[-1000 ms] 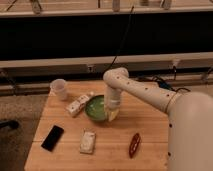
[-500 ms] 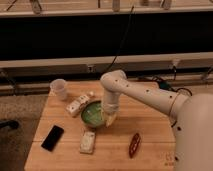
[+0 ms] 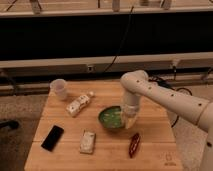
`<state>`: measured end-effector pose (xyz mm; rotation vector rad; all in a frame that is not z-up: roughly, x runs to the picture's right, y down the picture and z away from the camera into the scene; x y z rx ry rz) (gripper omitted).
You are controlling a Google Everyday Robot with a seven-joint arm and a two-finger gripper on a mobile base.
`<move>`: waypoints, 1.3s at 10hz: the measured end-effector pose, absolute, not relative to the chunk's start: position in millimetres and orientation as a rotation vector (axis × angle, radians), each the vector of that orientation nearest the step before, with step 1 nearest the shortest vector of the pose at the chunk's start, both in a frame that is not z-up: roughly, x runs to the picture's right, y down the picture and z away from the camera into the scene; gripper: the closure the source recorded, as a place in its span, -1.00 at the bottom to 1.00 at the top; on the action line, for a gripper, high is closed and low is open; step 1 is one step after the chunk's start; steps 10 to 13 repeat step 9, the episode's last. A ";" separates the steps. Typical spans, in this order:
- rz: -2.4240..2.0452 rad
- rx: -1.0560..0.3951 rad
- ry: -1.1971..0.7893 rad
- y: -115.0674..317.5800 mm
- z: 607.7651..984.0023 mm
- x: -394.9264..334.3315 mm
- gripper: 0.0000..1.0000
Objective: Drag the ceramic bowl in a circle
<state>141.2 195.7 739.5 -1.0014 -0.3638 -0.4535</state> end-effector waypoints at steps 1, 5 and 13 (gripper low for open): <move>-0.436 -1.004 -0.337 195.4 735.1 158.5 1.00; -0.384 -0.999 -0.220 180.3 741.5 204.0 1.00; -0.385 -0.999 -0.177 158.8 781.5 215.5 1.00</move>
